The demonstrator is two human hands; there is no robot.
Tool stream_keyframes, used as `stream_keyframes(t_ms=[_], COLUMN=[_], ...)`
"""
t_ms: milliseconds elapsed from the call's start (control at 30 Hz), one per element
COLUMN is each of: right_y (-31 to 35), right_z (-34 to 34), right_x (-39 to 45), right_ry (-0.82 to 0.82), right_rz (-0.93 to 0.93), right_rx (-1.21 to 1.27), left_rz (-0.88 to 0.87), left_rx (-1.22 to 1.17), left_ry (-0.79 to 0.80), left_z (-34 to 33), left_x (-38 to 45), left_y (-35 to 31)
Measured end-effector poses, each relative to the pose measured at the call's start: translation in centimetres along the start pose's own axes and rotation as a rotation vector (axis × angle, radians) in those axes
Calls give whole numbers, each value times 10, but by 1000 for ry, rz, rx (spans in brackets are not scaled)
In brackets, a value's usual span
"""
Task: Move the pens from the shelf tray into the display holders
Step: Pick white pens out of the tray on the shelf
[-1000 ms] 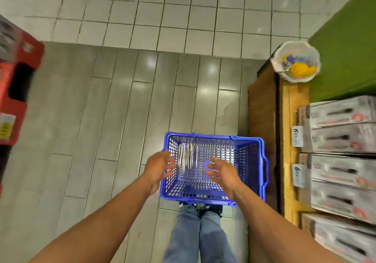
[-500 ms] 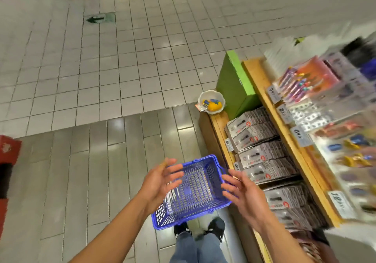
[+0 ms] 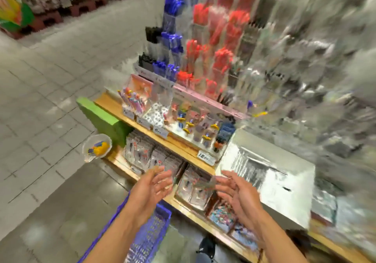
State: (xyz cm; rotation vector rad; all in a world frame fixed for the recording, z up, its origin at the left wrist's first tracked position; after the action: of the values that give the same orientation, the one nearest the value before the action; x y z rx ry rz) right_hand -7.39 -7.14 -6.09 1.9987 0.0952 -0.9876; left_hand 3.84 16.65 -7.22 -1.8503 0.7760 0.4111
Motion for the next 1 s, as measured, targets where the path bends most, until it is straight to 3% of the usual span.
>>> stream_keyframes(t_ms=[200,367,667,767,900,1000], right_y=[40,52,41,54,91,98], right_z=[110,159,187,195,204,201], right_x=[-5,9,53,71,92,113], right_ry=[-145,-215,-308,-411,-617,-590], right_rz=[55,39,-17,38,166,137], right_rx=[-56,-197,-575,-689,-960,-1206], left_rz=[69,115,167,209,257,299], left_rx=[98,190,350,365,415,432], left_ry=[147,191,186,201,245,274], left_z=[-122,-176,-201,-209,-223,-228], left_x=[11,25,58,69,81,88], left_y=[40,57,59,65,73,78])
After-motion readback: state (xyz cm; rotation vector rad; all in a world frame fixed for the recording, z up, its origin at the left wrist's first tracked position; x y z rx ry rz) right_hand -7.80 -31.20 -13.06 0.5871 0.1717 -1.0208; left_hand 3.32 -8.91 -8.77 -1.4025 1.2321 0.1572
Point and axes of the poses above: each hand's wrist, its own x-axis towards the middle knuckle, its own z-axis out of the back of the hand, y = z × x, the point moved 9 cm from there along x, towards the middle knuckle, and after that the axes turned 4 degrees about -z, right-handed, at the moved point
